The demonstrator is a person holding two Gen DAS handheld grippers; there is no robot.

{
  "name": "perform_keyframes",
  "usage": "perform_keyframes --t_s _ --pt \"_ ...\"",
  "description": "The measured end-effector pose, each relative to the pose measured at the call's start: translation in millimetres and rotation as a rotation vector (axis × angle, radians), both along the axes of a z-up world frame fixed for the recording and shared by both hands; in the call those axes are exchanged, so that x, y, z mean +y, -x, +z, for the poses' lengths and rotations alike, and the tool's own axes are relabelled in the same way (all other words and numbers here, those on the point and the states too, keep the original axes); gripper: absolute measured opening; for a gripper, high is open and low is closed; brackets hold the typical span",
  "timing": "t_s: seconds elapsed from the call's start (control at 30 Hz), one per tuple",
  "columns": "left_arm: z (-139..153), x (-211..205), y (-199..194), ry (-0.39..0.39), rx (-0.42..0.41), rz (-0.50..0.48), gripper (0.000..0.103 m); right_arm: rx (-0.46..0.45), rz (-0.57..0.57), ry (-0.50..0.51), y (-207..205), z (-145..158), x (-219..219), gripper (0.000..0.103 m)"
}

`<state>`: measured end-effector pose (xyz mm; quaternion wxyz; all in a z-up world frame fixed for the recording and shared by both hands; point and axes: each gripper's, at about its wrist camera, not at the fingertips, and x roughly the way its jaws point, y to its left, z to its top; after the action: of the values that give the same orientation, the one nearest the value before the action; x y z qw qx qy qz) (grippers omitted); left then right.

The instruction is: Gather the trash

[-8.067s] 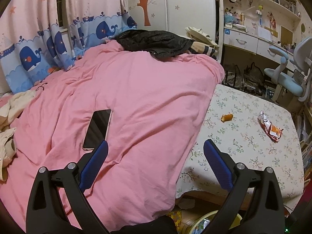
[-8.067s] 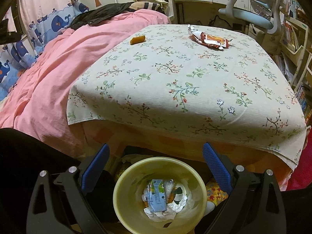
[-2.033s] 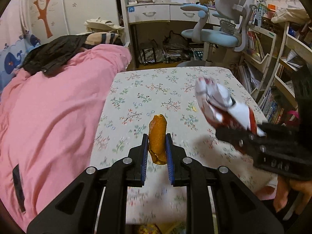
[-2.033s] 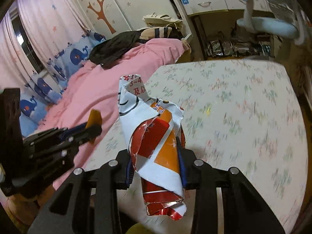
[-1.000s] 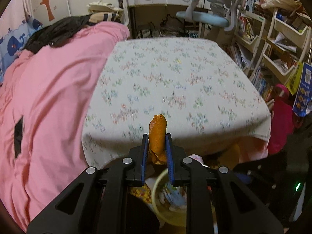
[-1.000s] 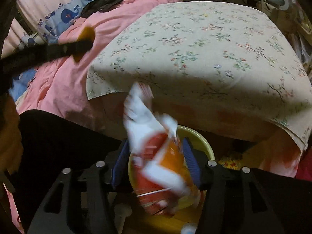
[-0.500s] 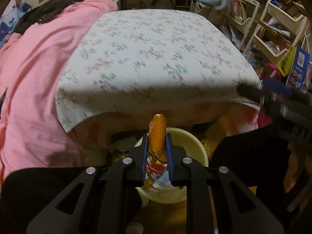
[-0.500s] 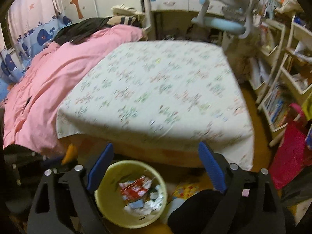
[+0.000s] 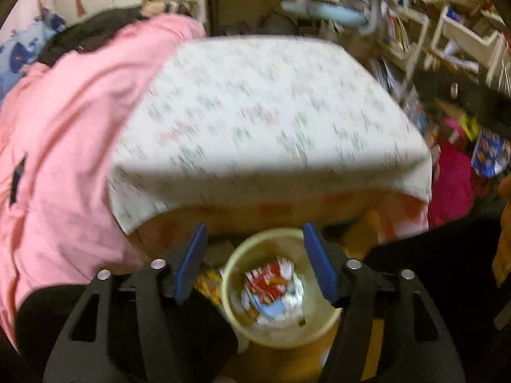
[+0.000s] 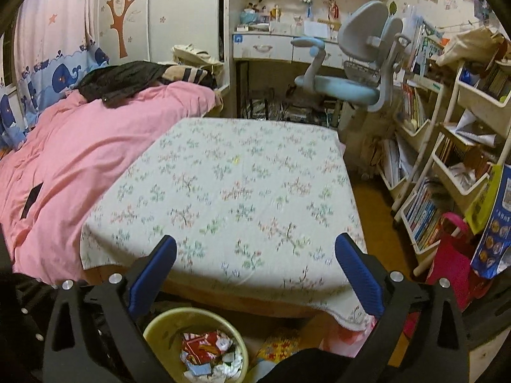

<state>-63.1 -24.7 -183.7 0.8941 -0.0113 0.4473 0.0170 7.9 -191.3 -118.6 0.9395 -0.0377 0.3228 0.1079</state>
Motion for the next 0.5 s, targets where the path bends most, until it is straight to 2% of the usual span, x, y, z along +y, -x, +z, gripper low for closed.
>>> perform_keyframes --t_s 0.03,0.1,0.17,0.3,0.37,0.5 --pt "9.0 3.6 -0.6 -0.013 -0.042 0.026 0.063 -0.008 0.001 0.002 -2.0 3.4 1.4 0.095" --pt "25.8 9.0 -1.6 -0.049 -0.121 0.073 0.075 -0.023 -0.001 0.007 -4.5 8.3 4.7 0.095" --pt "43.4 14.5 -4.0 -0.089 -0.2 0.126 0.081 -0.037 0.0 0.014 -7.8 11.9 9.0 0.095" --pt "75.7 26.2 -17.5 -0.145 -0.316 0.23 0.089 -0.06 0.002 0.026 -17.5 18.9 19.4 0.095" --pt "86.0 31.9 -27.2 -0.162 -0.351 0.271 0.093 -0.073 0.011 0.029 -22.7 21.8 26.8 0.095" --pt "95.4 43.3 -51.0 -0.168 -0.361 0.324 0.094 -0.102 0.04 0.035 -34.6 27.2 41.2 0.095"
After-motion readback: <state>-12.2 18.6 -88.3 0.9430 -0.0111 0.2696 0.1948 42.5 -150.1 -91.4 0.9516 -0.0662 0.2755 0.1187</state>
